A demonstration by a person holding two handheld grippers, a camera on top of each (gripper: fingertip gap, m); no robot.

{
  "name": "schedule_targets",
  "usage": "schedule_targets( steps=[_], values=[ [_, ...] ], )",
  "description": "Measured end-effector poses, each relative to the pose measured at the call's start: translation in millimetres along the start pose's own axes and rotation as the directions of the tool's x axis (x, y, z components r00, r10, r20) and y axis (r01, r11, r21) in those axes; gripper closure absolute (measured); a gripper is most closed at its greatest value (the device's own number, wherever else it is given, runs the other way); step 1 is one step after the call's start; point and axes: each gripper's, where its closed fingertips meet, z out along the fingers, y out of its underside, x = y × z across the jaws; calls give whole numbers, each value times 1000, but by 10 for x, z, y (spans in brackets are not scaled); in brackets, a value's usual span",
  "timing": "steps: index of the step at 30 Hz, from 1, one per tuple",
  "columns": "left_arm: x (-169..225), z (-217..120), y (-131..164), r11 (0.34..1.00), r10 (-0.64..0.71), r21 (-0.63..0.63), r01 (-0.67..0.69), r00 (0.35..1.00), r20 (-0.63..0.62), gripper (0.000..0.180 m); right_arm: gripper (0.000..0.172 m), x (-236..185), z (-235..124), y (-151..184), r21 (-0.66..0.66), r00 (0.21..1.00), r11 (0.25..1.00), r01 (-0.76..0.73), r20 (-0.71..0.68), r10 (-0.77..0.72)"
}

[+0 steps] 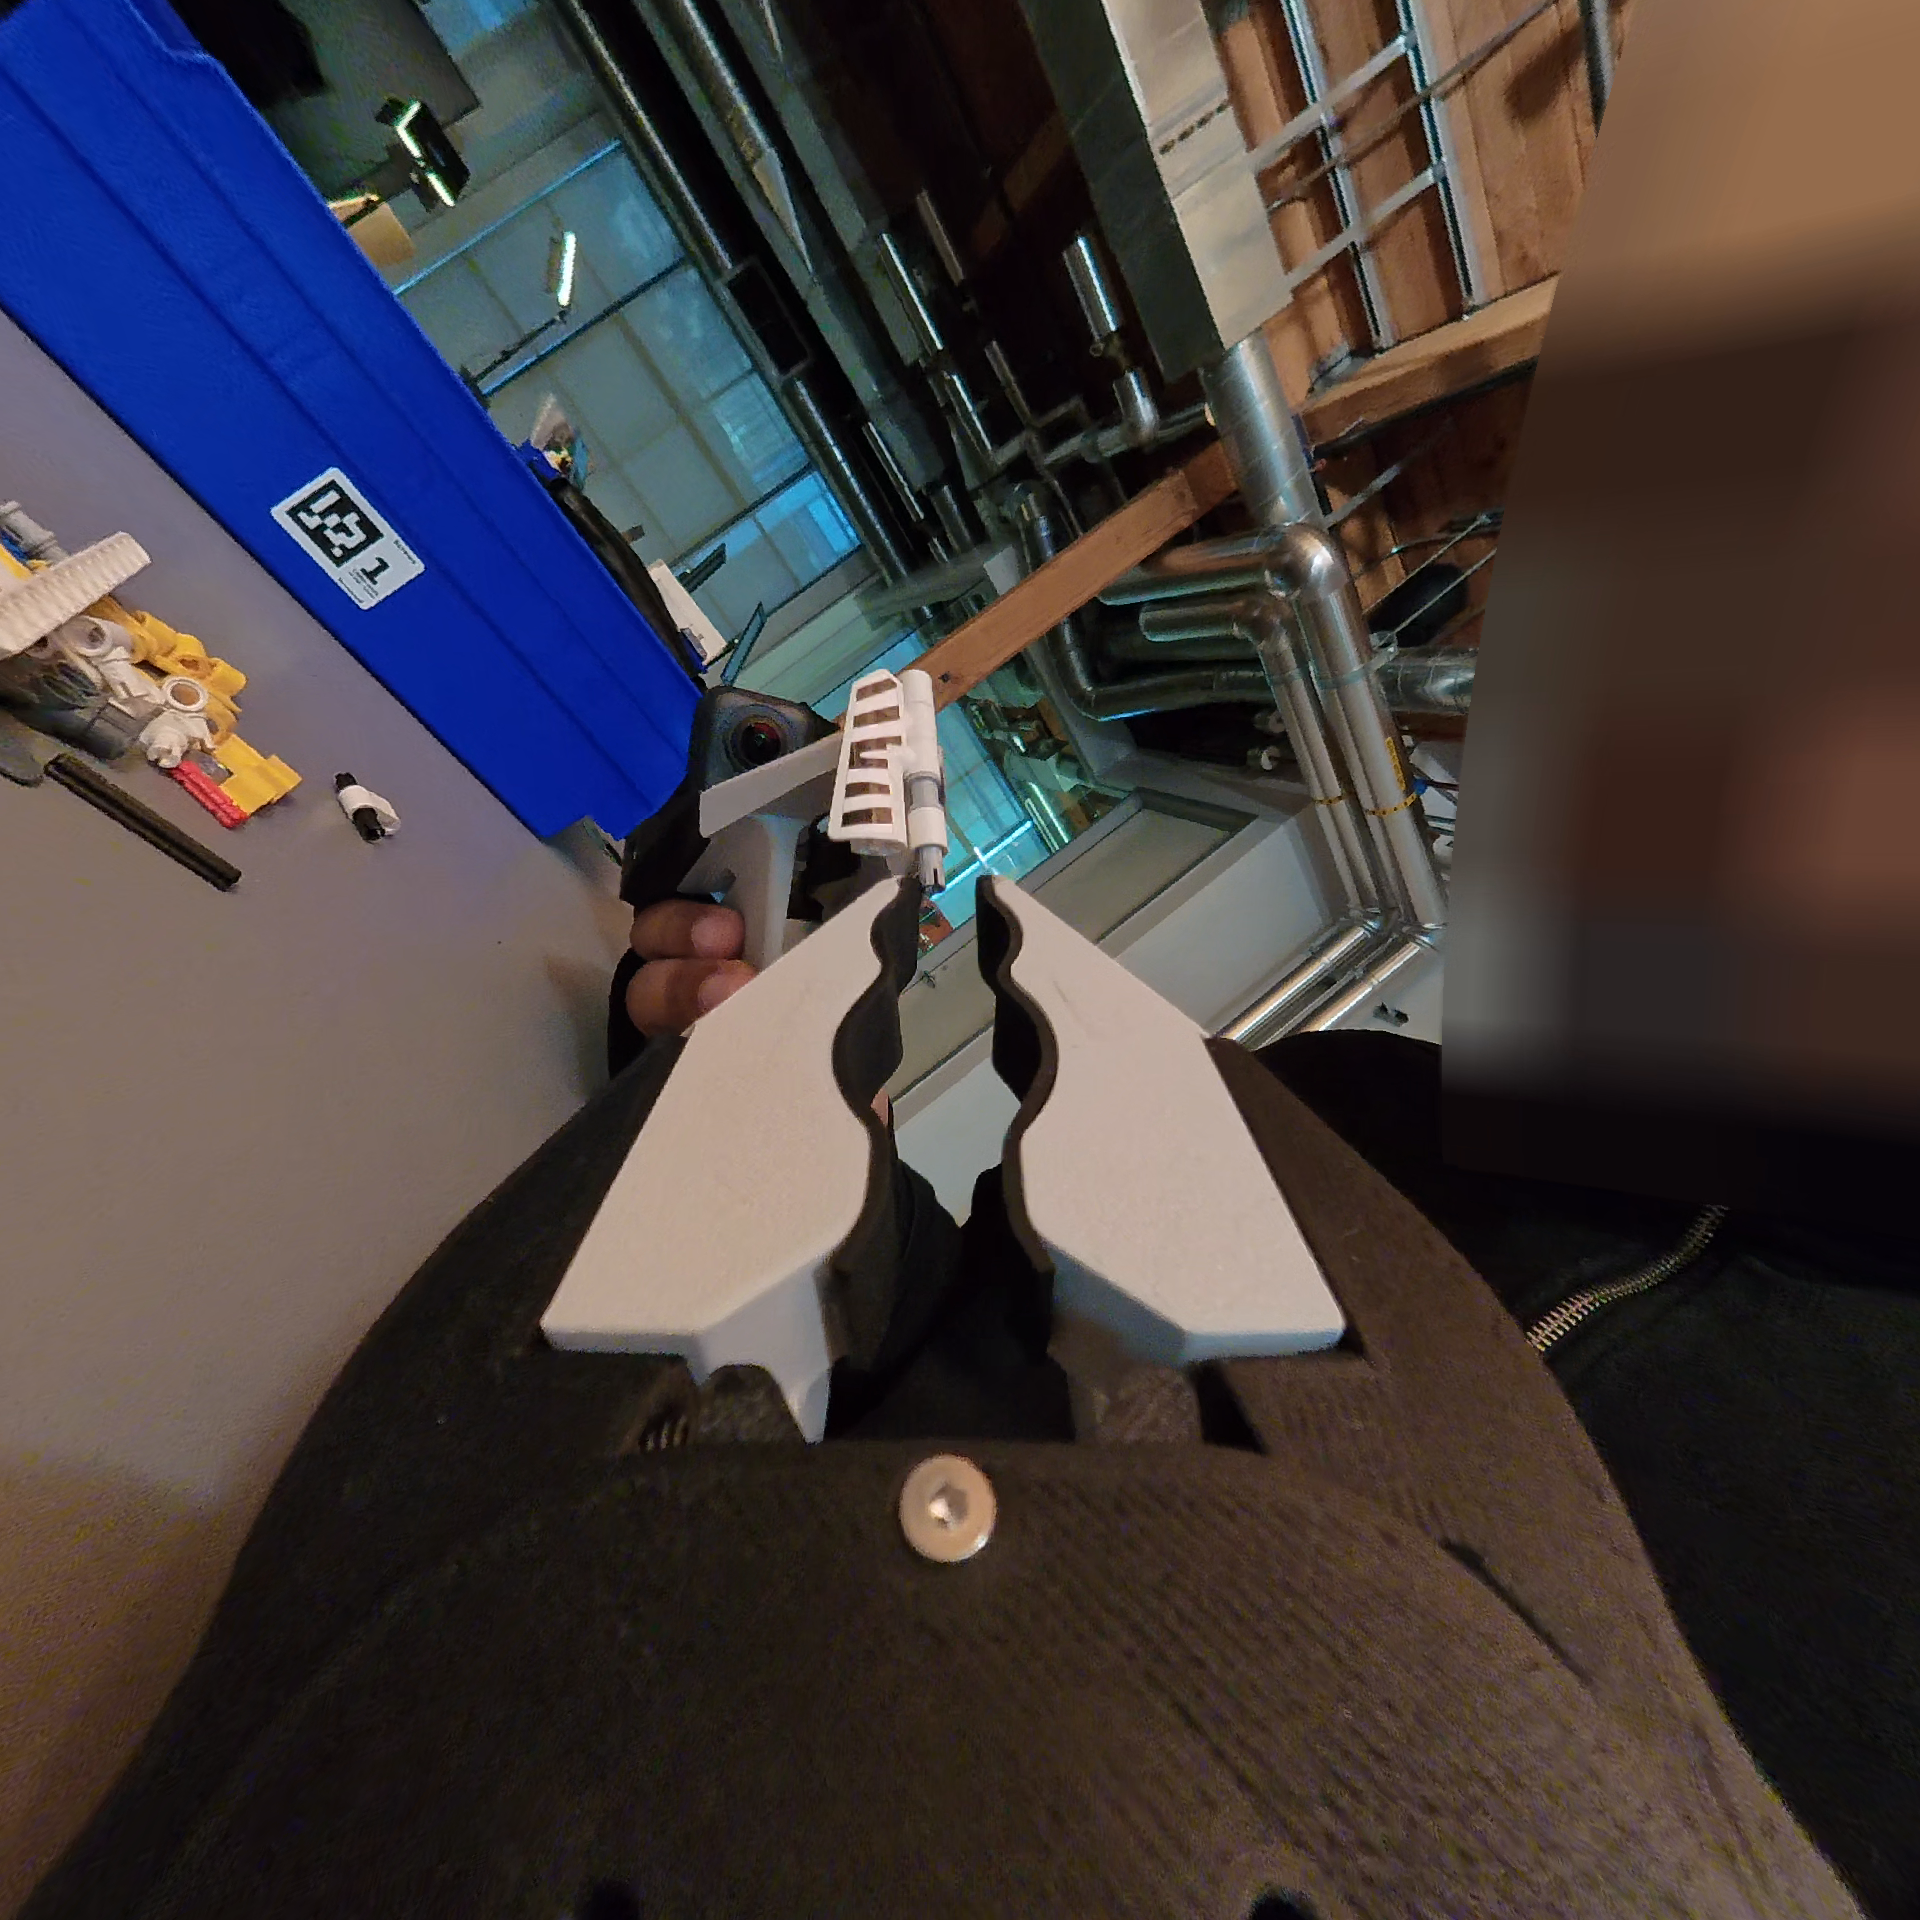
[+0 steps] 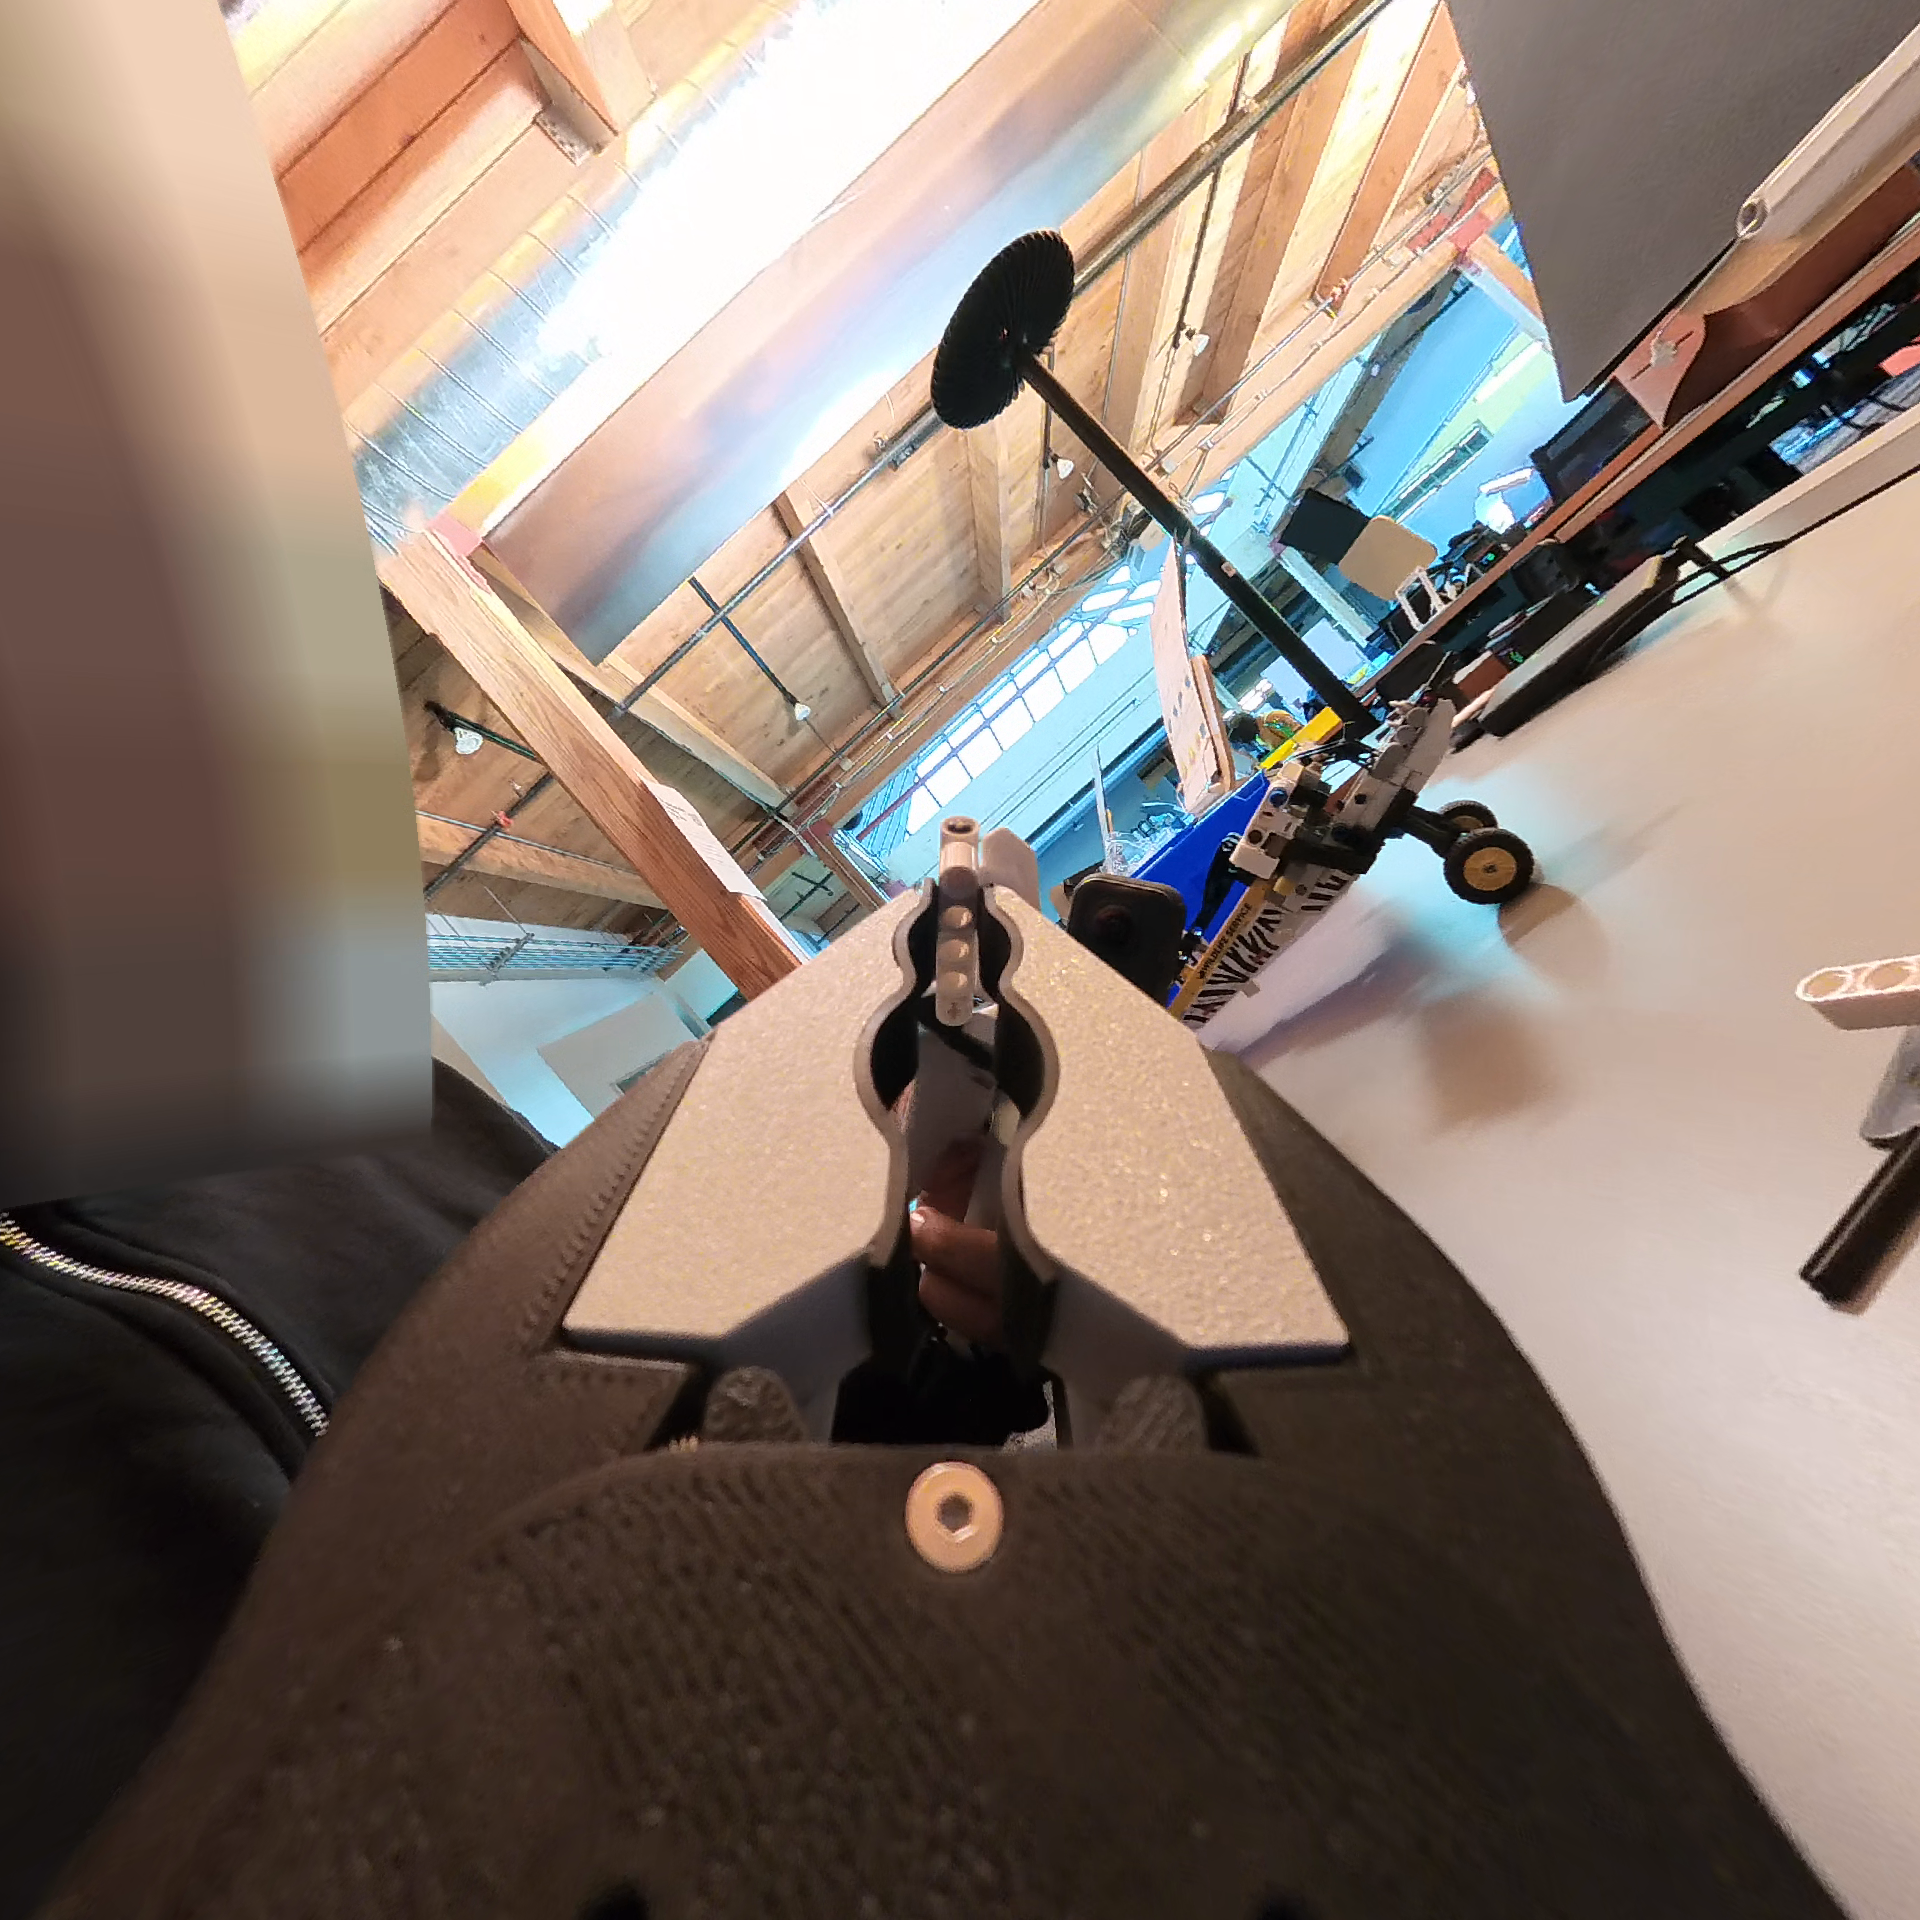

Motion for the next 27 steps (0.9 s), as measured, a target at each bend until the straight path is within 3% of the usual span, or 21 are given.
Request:
schedule_targets(
  steps=[8,12,16,19,23,25,27],
  values=[
    [-8,8,8,1000,24,-2,-24,1000,18,177,167,-16,-11,-16,8,1000,1000,-13,10,12],
    [24,-12,-30,991,126,29,-127,991,53,175,168,-32,-53,-78,33,998,997,-66,27,65],
    [-4,-18,-12,959,283,-63,-276,946,161,163,168,-4,-82,-85,-2,980,981,-197,34,196],
    [-27,-19,29,860,506,-215,-462,825,250,143,167,2,-81,40,-118,958,952,-283,5,285],
    [-125,-66,169,637,762,-450,-626,601,242,111,167,-74,-82,304,-299,946,901,-315,-24,323],
    [-146,-86,295,551,818,-515,-657,547,177,106,167,-138,-92,388,-352,928,868,-350,-8,371],
    [-58,-60,368,536,823,-491,-687,555,122,106,167,-197,-106,415,-374,905,843,-387,18,424]
  ],
)
